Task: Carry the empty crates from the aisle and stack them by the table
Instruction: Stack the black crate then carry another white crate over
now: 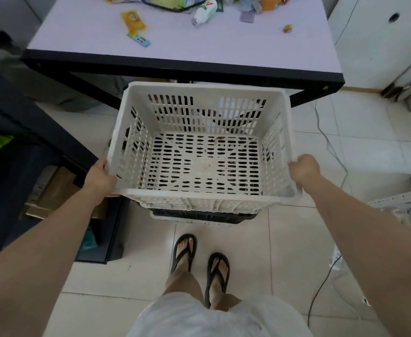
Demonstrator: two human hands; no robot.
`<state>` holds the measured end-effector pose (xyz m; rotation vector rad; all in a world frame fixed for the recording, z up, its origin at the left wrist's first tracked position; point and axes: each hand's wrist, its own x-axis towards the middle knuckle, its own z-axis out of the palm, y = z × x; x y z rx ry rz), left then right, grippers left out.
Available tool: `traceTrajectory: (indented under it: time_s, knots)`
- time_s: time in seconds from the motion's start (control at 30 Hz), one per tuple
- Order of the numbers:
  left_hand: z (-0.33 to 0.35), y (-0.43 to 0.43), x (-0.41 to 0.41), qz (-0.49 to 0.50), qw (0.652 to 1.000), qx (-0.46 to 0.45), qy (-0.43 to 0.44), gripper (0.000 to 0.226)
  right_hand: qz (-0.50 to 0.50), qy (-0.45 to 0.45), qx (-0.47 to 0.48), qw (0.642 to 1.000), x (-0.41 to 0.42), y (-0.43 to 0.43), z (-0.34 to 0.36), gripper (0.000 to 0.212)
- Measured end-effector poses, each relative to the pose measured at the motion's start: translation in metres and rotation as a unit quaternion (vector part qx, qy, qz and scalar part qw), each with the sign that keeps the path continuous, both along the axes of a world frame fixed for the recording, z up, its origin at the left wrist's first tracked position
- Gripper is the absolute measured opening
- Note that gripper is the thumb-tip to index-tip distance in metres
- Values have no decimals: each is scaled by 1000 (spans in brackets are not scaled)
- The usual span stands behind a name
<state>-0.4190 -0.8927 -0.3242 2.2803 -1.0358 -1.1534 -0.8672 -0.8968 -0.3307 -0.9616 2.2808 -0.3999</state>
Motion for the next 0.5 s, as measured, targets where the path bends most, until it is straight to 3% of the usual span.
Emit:
traceTrajectory:
  time_s: [0.2, 0.5]
  knots:
    - [5, -6, 6, 4, 999, -19, -30, 54, 3, 20, 5, 1000, 6, 10, -3, 28]
    - [4, -18, 16, 7, 999, -34, 17, 51, -17, 16, -14, 1000, 8, 11, -9, 19]
